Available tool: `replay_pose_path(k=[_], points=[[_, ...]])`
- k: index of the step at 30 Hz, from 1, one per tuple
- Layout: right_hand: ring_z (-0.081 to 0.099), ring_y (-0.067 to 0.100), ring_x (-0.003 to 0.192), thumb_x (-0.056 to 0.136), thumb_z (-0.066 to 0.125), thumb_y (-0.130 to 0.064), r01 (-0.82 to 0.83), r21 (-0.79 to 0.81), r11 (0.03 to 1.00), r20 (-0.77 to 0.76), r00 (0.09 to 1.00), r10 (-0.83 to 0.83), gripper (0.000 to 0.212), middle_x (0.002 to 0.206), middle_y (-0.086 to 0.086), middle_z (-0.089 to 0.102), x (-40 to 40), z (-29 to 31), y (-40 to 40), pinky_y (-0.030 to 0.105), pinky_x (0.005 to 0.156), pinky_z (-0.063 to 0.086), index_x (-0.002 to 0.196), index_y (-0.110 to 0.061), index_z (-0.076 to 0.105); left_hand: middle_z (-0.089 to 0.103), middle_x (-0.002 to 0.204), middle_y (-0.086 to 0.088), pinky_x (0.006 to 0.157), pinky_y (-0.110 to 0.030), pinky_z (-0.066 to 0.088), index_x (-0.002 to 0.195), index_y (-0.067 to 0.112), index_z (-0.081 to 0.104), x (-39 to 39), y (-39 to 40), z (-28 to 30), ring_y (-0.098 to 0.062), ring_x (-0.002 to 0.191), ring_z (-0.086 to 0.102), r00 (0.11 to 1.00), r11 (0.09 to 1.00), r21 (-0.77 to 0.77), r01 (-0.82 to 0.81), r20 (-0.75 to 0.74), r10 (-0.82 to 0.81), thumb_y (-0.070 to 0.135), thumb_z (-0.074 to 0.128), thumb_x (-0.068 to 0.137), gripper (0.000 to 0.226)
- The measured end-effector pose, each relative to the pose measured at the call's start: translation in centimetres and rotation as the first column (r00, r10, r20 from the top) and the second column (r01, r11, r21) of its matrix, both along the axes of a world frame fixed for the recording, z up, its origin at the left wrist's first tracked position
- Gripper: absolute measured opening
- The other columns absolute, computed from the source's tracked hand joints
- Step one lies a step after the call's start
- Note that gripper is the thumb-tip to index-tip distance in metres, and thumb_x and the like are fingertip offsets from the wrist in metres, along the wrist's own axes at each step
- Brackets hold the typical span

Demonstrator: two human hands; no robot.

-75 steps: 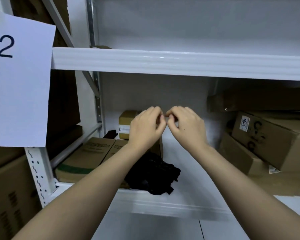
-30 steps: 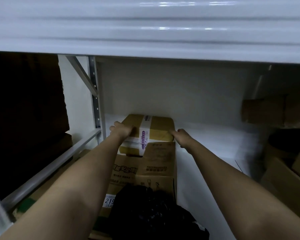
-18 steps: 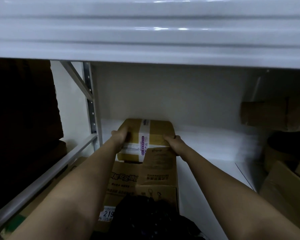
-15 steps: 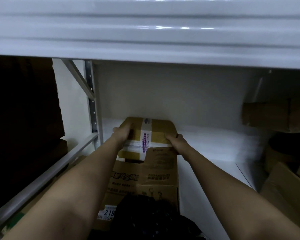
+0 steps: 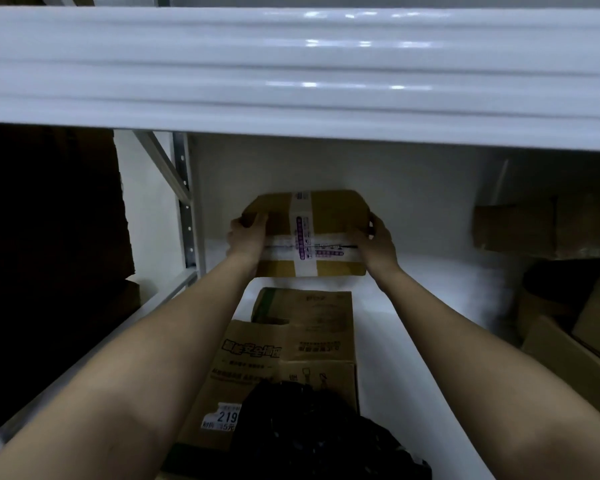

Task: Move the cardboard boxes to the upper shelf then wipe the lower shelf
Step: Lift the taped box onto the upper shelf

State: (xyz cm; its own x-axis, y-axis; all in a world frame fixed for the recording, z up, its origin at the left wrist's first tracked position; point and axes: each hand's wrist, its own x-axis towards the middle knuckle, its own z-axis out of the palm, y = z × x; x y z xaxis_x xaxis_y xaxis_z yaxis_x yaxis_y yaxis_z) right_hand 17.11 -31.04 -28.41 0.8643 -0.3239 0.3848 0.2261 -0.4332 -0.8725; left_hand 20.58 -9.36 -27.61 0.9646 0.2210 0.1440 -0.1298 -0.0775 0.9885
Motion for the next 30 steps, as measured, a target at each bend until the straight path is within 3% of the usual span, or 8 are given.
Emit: replay_pose_path(k=[2, 5, 12, 18, 22, 26, 30], points=[[0.052, 0.027, 0.120, 0.091, 0.055, -0.049, 0.076, -0.035, 0.996, 0.082, 0.994, -0.073, 0.061, 0.135, 0.007, 0.052, -0.8, 0.6, -0.3, 0.046, 0.102, 0.043, 0.145, -0.028, 0.036, 0.044, 0.138, -0.011, 0.106, -0.051, 0.035, 0.142, 0.019, 0.034, -0.5, -0.4, 0.2, -0.035, 0.123, 0.044, 1.000, 1.000, 0.003, 0.019, 0.020, -0.019, 0.051, 0.047, 0.091, 0.062], [0.055, 0.026, 0.115, 0.093, 0.053, -0.048, 0.115, 0.047, 0.992, 0.174, 0.977, -0.121, 0.055, 0.129, 0.006, 0.056, -2.2, 1.5, -0.7, 0.048, 0.097, 0.047, 0.142, -0.027, 0.041, 0.041, 0.138, -0.011, 0.105, -0.050, 0.036, 0.145, 0.023, 0.030, -1.4, -1.3, 0.9, -0.034, 0.122, 0.043, 0.998, 1.000, 0.007, 0.019, 0.065, -0.019, 0.048, 0.046, 0.092, 0.061], [0.055, 0.028, 0.113, 0.100, 0.033, -0.050, 0.157, 0.103, 0.982, 0.291, 0.940, -0.181, 0.048, 0.125, 0.011, 0.056, -5.6, 3.3, -2.3, 0.049, 0.097, 0.046, 0.140, -0.027, 0.045, 0.040, 0.137, -0.012, 0.096, -0.043, 0.045, 0.140, 0.015, 0.038, -4.7, -4.1, 2.8, -0.029, 0.114, 0.050, 0.980, 0.995, -0.072, 0.067, 0.191, -0.053, 0.036, 0.048, 0.095, 0.050], [0.055, 0.030, 0.115, 0.102, 0.035, -0.040, 0.219, 0.257, 0.941, 0.307, 0.905, -0.294, 0.043, 0.127, 0.015, 0.054, -9.7, 4.6, -4.4, 0.046, 0.101, 0.044, 0.141, -0.026, 0.047, 0.048, 0.130, -0.015, 0.091, -0.051, 0.050, 0.132, 0.017, 0.048, -9.5, -6.5, 4.1, -0.031, 0.108, 0.056, 0.959, 0.983, -0.101, 0.154, 0.253, -0.124, 0.027, 0.041, 0.097, 0.037], [0.053, 0.031, 0.118, 0.104, 0.035, -0.031, 0.221, 0.234, 0.947, 0.338, 0.894, -0.292, 0.041, 0.129, 0.018, 0.053, -13.1, 5.7, -5.9, 0.044, 0.103, 0.040, 0.141, -0.017, 0.047, 0.048, 0.128, -0.016, 0.095, -0.050, 0.049, 0.129, 0.019, 0.050, -12.9, -8.3, 4.5, -0.030, 0.108, 0.054, 0.949, 0.981, -0.110, 0.162, 0.291, -0.124, 0.023, 0.042, 0.094, 0.036], [0.049, 0.029, 0.125, 0.103, 0.032, -0.040, 0.224, 0.138, 0.965, 0.319, 0.912, -0.258, 0.047, 0.138, 0.013, 0.051, -16.8, 6.3, -6.8, 0.042, 0.105, 0.039, 0.146, -0.022, 0.038, 0.044, 0.134, -0.014, 0.103, -0.048, 0.042, 0.136, 0.016, 0.042, -16.1, -9.8, 4.4, -0.028, 0.119, 0.049, 0.955, 0.976, -0.139, 0.168, 0.270, -0.125, 0.026, 0.044, 0.093, 0.044], [0.046, 0.031, 0.128, 0.101, 0.038, -0.036, 0.200, 0.195, 0.960, 0.286, 0.925, -0.250, 0.050, 0.141, 0.013, 0.048, -21.4, 6.3, -8.2, 0.033, 0.100, 0.036, 0.146, -0.015, 0.030, 0.040, 0.139, -0.006, 0.103, -0.035, 0.038, 0.145, 0.013, 0.027, -20.0, -11.2, 4.2, -0.020, 0.124, 0.042, 0.963, 0.978, -0.157, 0.139, 0.251, -0.096, 0.028, 0.046, 0.094, 0.056]])
